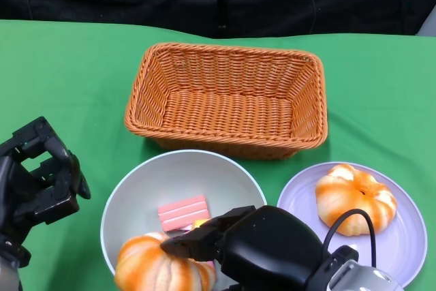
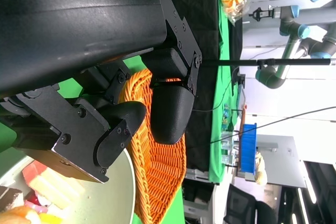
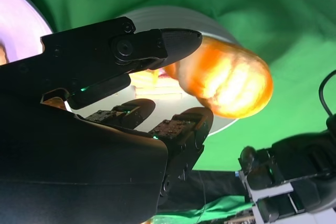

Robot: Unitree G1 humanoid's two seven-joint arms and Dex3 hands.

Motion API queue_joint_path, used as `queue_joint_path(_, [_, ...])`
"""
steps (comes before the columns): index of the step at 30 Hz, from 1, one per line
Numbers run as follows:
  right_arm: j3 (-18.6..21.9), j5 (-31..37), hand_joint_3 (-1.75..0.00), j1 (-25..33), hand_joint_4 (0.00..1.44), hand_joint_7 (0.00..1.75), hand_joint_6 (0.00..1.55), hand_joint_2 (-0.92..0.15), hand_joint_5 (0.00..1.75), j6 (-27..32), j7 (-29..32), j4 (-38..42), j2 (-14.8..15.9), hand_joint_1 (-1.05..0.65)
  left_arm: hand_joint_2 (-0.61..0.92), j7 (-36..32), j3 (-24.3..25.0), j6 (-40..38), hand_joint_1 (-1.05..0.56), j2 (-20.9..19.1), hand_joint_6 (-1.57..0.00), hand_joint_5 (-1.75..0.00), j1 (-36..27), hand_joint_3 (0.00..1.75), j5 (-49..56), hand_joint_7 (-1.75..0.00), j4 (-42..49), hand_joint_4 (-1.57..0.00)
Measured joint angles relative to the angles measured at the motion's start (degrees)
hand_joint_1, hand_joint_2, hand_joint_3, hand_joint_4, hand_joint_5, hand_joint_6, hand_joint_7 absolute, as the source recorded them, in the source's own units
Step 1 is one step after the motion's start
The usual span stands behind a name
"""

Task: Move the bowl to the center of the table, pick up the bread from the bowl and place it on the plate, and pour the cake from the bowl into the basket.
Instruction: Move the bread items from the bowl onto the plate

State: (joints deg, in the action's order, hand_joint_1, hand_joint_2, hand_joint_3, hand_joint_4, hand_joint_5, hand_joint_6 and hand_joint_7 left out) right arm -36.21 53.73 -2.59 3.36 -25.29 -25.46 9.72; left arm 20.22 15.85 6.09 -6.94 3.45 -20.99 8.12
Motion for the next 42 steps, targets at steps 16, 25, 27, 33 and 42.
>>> queue_joint_path(16, [-3.4,4.9,-0.21,-0.9,0.45,0.00,0.44,-0.92,0.01,2.8,-1.9,1.8,-3.4,-0.79,0.47,-0.7,0.2,-1.3,0.00,-0.1,-0.80,-1.75,0.0,1.33,0.0,-1.71,-0.6,-0.95])
queue_joint_path(25, [-3.2,4.1,-0.12,-1.3,0.59,0.06,0.59,-0.92,0.07,1.9,4.5,5.1,-4.3,-0.54,0.48,-0.7,0.2,-1.3,-0.01,-0.1,-0.80,-1.75,0.0,1.30,0.1,-1.72,-0.3,-0.95])
queue_joint_path(27, [-3.0,3.7,-0.08,-1.3,0.78,0.12,0.81,-0.92,0.26,0.9,7.6,6.1,-4.6,-0.40,0.48,-0.7,0.2,-1.3,-0.01,-0.1,-0.80,-1.75,0.0,1.30,0.1,-1.72,-0.3,-0.95])
queue_joint_path(33, [-0.7,-1.1,-0.11,-1.0,0.85,1.66,0.67,-0.92,1.72,-7.7,25.3,13.5,-5.2,-0.12,0.49,-0.6,0.4,-1.3,-0.01,-0.1,-0.80,-1.75,0.0,1.30,-0.2,-1.71,-0.3,-0.95])
queue_joint_path(42, [0.1,-3.1,-0.22,-1.1,0.84,1.75,0.64,-0.91,1.75,-10.1,29.3,15.8,-5.2,-0.18,0.47,-0.5,0.5,-1.3,-0.01,-0.2,-0.81,-1.75,0.0,1.31,-0.2,-1.70,-0.2,-0.95])
